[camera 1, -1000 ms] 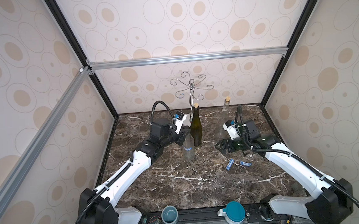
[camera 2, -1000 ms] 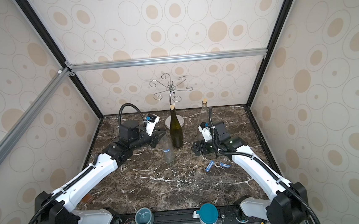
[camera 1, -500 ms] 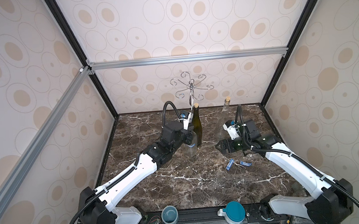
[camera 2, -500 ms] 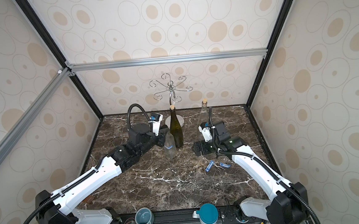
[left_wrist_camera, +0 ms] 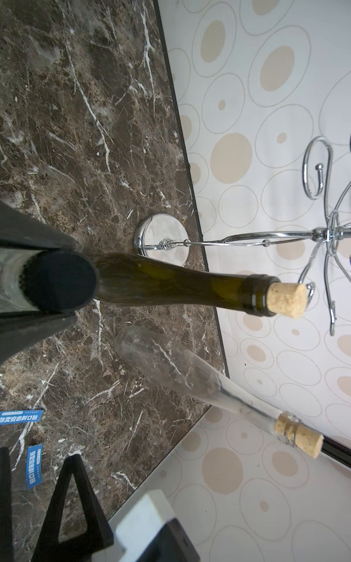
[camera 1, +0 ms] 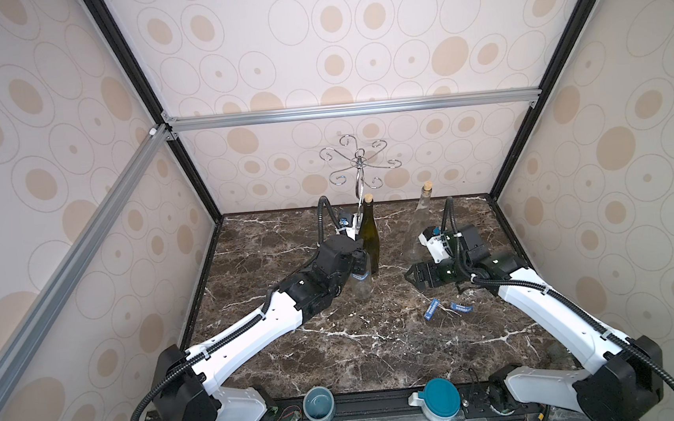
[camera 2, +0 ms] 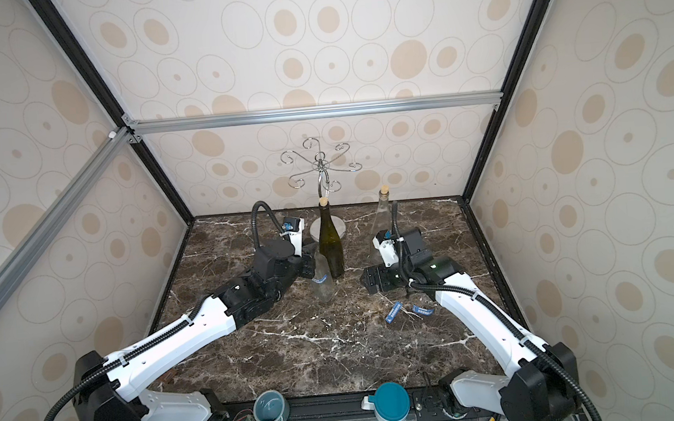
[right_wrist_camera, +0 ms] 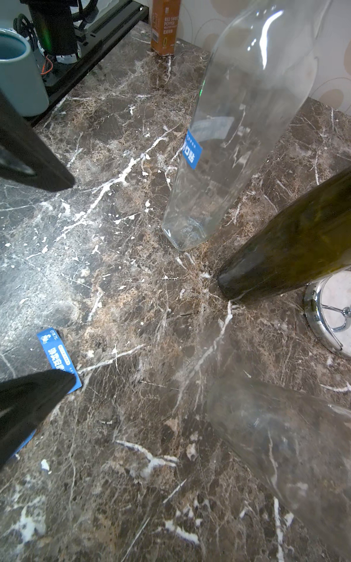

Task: Remove the label from the bottle
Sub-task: Adjust the bottle at the center of the board.

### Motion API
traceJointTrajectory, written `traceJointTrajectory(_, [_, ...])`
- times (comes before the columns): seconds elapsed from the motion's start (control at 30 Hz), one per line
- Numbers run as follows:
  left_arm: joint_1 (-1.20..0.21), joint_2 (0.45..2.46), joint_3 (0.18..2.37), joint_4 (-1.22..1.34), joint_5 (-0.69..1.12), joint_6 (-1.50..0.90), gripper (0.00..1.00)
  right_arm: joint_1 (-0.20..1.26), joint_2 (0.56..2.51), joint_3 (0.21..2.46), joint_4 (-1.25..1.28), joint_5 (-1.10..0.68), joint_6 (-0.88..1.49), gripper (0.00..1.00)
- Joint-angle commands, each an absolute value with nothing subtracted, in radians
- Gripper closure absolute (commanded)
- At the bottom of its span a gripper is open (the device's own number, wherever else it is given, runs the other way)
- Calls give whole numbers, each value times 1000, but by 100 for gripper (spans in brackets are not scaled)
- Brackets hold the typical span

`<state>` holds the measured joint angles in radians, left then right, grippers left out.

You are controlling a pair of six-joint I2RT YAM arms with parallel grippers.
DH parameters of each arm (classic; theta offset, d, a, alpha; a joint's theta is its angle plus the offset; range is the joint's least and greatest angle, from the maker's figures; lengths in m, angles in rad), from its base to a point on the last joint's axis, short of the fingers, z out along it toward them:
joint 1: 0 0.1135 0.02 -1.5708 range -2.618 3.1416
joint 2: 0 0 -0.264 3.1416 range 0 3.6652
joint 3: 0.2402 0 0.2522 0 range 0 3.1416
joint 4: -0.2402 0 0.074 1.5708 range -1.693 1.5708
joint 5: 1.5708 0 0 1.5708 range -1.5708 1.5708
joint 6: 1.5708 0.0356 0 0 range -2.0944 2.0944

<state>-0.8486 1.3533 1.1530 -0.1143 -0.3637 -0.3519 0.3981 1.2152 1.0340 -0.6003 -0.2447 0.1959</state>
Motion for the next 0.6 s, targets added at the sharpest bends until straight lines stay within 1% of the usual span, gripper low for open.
traceJointTrajectory(0.0, [-861,1360,1162,-64,-407,-392,75,400,1197,1065,-616,-237,183,5])
traceJointTrajectory(0.17, [-869,1379,1152,-61,-407,-399,69,400,1197,1061,-617,-236,184,5])
traceJointTrajectory(0.23, [-871,1381,1152,-61,-409,-404,63,400,1195,1060,-617,-235,183,5])
traceJointTrajectory(0.4, [-873,1377,1150,-64,-407,-404,32,400,1192,1059,-621,-229,181,5])
traceJointTrajectory(0.43, [-874,1376,1150,-66,-396,-397,25,400,1191,1060,-624,-227,181,5])
traceJointTrajectory(0.57, [-868,1364,1181,-107,-351,-290,3,400,1184,1066,-635,-221,176,5])
